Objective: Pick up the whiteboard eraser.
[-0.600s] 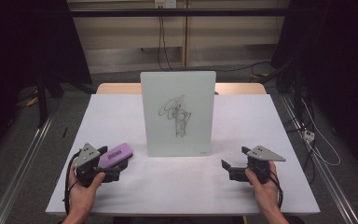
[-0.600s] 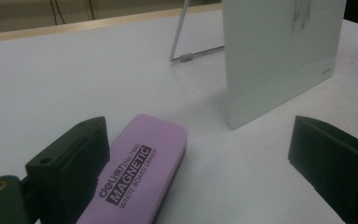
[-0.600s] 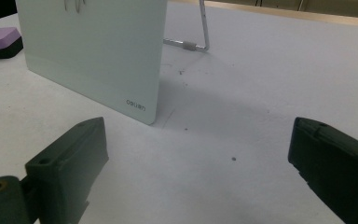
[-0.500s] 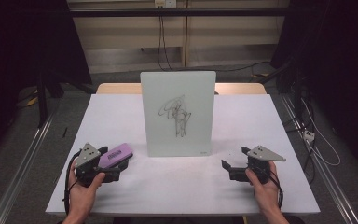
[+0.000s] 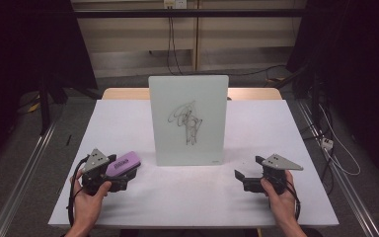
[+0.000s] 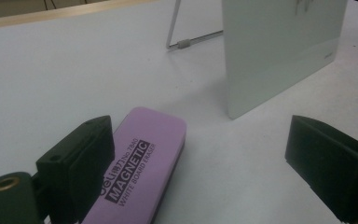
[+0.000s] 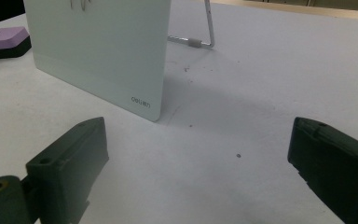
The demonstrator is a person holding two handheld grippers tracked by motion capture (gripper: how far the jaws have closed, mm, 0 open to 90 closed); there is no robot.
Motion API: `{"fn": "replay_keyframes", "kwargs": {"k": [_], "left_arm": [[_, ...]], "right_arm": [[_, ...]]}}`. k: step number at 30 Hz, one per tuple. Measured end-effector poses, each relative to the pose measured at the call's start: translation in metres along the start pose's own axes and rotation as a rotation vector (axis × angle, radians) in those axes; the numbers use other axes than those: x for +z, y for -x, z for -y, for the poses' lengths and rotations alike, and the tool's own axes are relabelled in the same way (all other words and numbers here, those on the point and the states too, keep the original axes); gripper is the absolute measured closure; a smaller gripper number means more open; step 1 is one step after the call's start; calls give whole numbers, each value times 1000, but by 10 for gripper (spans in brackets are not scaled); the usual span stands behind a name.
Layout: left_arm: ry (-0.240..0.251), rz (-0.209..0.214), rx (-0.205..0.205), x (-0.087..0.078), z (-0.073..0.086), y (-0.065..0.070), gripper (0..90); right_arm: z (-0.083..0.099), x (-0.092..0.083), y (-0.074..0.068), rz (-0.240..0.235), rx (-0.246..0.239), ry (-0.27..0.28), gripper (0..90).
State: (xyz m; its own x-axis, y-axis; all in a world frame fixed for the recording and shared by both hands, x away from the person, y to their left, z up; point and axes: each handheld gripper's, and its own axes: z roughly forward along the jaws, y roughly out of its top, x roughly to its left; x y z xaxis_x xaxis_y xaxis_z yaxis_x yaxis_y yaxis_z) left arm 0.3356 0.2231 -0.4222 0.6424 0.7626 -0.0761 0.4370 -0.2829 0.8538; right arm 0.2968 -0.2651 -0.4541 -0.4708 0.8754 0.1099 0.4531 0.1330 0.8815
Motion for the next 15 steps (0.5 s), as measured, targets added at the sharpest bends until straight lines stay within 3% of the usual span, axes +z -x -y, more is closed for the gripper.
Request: {"fn": "replay_keyframes", "kwargs": {"k": [3,5,10,15], "left_arm": [[-15,12,4,1,-2,-5,84],[-24,-4,11,2,-2,-7,81],[-16,6,-25,1,-7,-12,81],[-27,-6,19,-2,-16,-16,78]], "right_arm": [[0,1,0,0,2,-3,53],[0,1,0,0,4,-6,52],[0,1,0,-4,5,-8,52],[1,1,1,-4,6,-10,52]]}}
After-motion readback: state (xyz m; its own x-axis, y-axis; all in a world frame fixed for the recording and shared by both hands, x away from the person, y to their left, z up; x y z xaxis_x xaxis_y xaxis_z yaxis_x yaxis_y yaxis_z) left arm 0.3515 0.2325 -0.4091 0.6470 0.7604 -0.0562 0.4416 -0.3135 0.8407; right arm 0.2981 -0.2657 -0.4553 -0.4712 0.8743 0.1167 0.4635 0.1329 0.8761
